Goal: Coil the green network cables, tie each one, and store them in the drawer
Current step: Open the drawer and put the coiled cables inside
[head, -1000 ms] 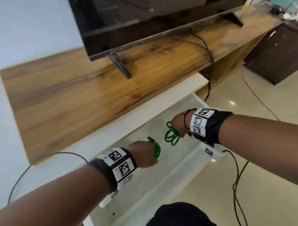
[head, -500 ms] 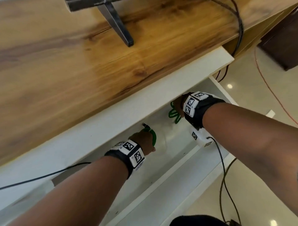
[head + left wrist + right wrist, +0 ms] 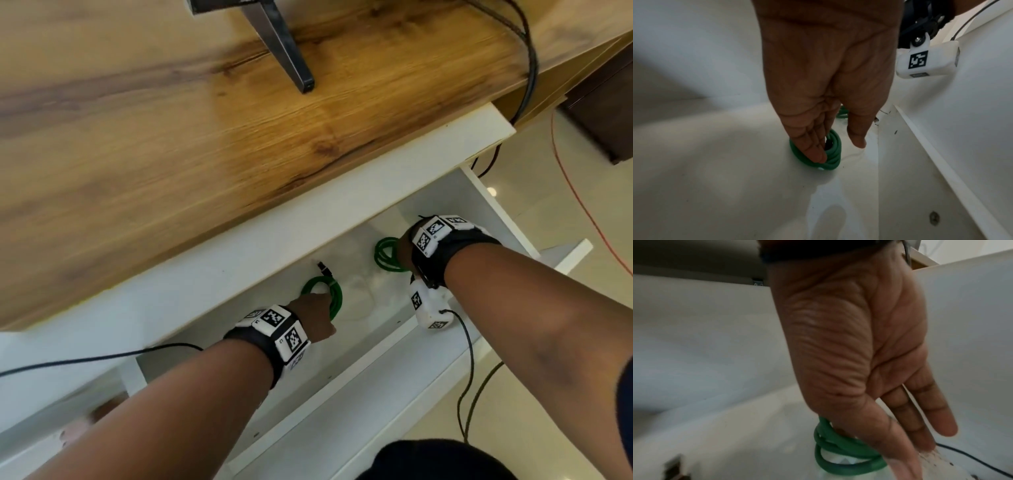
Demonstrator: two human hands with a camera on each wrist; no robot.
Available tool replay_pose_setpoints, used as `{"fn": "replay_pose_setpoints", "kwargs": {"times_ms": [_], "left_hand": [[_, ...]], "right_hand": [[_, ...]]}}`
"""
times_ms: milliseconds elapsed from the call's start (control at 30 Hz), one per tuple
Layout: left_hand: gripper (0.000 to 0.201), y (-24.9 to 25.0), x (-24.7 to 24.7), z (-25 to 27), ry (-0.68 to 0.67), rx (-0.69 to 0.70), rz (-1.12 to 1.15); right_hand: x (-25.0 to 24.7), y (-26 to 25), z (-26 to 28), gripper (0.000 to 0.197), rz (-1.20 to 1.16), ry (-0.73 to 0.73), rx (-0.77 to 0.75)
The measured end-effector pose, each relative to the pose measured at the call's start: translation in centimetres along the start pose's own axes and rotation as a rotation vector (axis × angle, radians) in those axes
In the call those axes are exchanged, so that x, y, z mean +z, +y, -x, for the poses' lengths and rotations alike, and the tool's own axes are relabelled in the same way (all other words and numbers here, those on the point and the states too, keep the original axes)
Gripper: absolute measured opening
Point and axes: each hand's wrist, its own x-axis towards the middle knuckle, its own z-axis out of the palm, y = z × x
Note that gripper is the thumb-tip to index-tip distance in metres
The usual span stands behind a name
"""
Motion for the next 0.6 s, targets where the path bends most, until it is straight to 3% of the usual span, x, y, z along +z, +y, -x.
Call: {"fn": "replay_pose_setpoints", "kwargs": {"times_ms": [33,100,233,300,433,533,600], "left_hand": [[0.056,0.1,-0.1,0.4,0.001,0.006,-0.011],[0.058,0.5,-0.4,1.5,0.003,0.013,-0.042],[0.06,1.5,-1.3,4.8,0.004,0.012,-0.113],[0.056,2.1,-2.0,7.1,0.034,0.006,-0.17],[0.046,3.3,-4.3,13.0,0.135,-0.011,-0.256],[0.044,3.9,-5.9,18.4,0.26,-0.022,-0.28],[0.048,3.6,-6.7,22.4,0.325,-0.025,-0.277]], "right_hand": [[0.1,-0.1,-0.4,0.075,-0.034,0.017,-0.005],[1.1,0.9,-4.1,0.08,-0.029,0.144,-0.036],[0.8,2.4,-11.2,0.098,0.04,0.203,-0.263],[0.4,3.8,-14.7,0.102,0.065,0.182,-0.203],[-0.6,4.9,-16.5,0.1,-0.006,0.304,-0.164],[-2.9,3.1,-6.5,0.078,0.119,0.313,-0.146],[-5.3,0.3,4.8,0.049,0.246,0.402,-0.082]]}}
